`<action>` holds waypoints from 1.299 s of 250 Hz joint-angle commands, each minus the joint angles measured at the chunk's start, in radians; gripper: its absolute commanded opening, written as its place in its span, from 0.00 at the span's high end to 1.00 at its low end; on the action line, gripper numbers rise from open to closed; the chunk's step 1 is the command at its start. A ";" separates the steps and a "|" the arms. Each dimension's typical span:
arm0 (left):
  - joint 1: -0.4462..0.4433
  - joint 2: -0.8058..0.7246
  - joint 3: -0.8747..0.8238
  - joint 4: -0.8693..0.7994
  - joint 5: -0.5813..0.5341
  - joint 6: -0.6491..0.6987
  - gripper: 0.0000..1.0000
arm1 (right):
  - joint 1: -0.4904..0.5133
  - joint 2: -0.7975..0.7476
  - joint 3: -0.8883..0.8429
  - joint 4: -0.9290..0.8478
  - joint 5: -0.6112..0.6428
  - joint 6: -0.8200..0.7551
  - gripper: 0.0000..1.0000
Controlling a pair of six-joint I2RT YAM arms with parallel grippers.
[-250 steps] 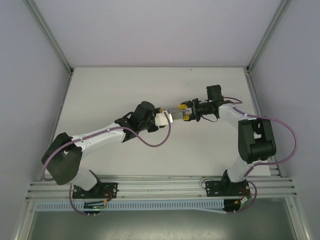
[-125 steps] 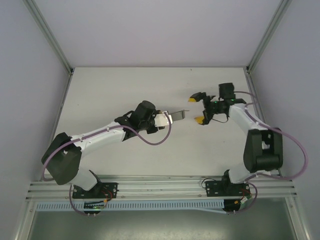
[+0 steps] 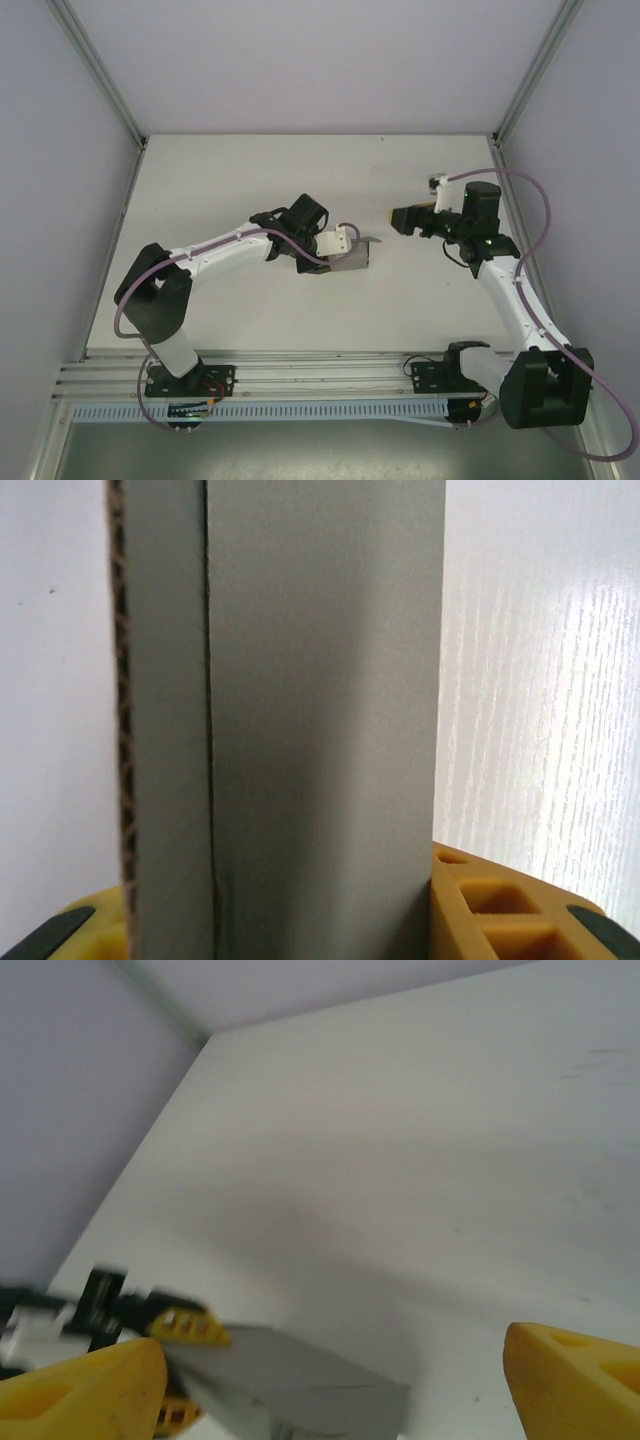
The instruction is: Assemble paper box
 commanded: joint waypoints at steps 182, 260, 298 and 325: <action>0.041 0.148 0.167 -0.288 0.113 0.038 0.59 | 0.240 0.304 0.224 -0.411 0.179 -0.433 0.54; 0.042 0.155 0.179 -0.278 0.113 0.033 0.59 | 0.262 0.346 0.246 -0.399 0.149 -0.402 0.80; 0.041 0.161 0.189 -0.258 0.102 0.010 0.59 | 0.312 0.342 0.266 -0.396 0.163 -0.253 1.00; 0.042 0.170 0.196 -0.241 0.095 -0.010 0.59 | 0.355 0.314 0.251 -0.342 0.236 -0.011 1.00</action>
